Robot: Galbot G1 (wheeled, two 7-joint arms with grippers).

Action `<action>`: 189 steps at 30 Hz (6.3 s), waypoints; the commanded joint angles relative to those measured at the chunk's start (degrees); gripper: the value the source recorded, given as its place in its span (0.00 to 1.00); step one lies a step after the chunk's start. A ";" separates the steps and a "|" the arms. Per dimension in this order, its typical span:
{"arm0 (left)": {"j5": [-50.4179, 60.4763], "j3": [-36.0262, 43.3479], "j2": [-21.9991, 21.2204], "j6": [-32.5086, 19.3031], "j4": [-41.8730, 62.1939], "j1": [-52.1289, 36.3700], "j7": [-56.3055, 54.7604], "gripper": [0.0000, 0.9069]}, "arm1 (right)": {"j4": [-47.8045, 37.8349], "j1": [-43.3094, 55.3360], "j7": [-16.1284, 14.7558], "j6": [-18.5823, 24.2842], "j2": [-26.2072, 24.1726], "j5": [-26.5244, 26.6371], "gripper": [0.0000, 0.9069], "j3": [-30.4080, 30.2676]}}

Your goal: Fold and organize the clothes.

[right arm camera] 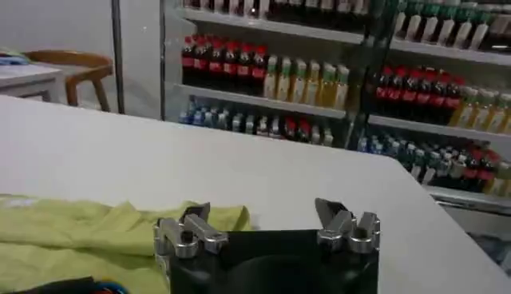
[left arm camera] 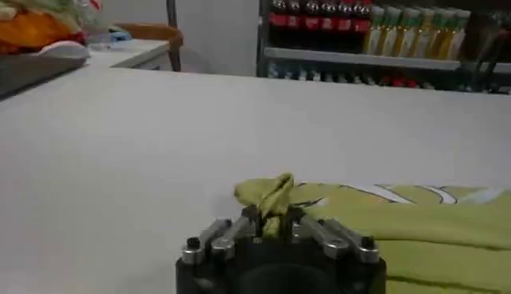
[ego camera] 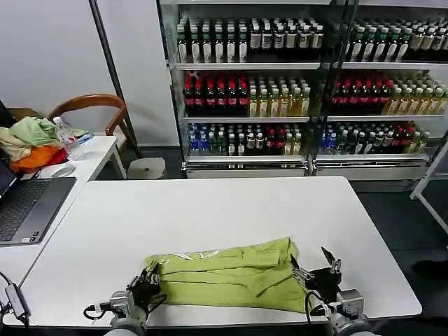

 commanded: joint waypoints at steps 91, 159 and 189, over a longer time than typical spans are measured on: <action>6.11 -16.45 3.57 2.03 -4.01 -2.22 11.33 1.00 | 2.18 0.77 -0.11 0.39 -1.43 -0.38 1.00 3.16; -7.22 -45.06 15.17 11.73 3.34 1.17 16.97 0.04 | 0.95 4.09 -0.22 0.79 -2.42 0.41 1.00 1.81; 40.47 17.15 -14.55 9.12 1.50 -15.29 16.81 0.06 | 0.85 1.64 -0.21 0.80 -1.38 -0.01 1.00 5.63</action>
